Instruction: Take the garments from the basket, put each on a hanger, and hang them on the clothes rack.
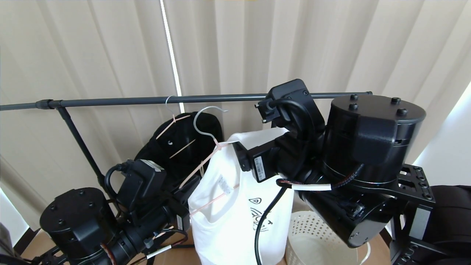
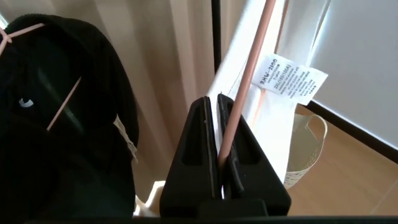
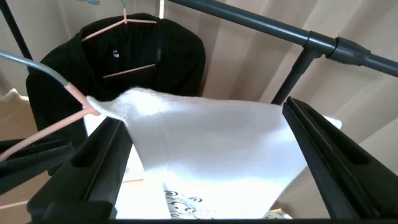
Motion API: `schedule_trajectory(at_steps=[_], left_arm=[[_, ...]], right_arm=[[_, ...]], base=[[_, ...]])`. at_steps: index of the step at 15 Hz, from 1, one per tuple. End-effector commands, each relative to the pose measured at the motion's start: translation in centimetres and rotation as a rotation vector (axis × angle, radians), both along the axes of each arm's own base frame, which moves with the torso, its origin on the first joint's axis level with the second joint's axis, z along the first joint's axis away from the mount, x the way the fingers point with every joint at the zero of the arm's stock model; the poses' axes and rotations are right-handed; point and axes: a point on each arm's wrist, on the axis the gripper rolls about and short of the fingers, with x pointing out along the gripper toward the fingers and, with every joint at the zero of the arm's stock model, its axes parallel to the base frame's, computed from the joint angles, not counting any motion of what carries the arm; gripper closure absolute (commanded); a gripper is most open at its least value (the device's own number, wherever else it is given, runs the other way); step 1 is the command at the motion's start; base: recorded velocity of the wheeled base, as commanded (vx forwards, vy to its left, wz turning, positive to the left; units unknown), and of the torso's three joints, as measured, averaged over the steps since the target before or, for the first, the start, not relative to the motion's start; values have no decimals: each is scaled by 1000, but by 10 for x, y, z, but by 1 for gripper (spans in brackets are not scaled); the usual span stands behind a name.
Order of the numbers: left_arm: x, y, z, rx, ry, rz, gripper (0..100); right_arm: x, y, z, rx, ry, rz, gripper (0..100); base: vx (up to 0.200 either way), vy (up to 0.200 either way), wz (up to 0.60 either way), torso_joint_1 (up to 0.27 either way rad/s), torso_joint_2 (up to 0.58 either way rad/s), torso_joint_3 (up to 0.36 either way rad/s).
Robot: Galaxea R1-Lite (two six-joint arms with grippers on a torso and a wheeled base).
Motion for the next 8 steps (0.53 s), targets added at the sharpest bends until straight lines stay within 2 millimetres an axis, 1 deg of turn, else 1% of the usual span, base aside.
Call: schedule_trajectory(at_steps=[1,2,4,8], left_arm=[[1,1,2,-5,-6,5,100],[1,1,2,-9,-7,4,100],[2,4,4,-16,-14,10,100],[4,2,6,-24,-20,11,100]], right_arm=[[-1,-1,2,4,-3,2,0],[-4,-6,-2,-6,4,11,0],[-9,-13,-2,-27,0,65,0],[-12,-14,-3,-31,5,100,0]], base=[[0,0,0,0,0,0],[0,0,0,0,0,0],[0,0,0,0,0,0],[0,0,0,0,0,0]])
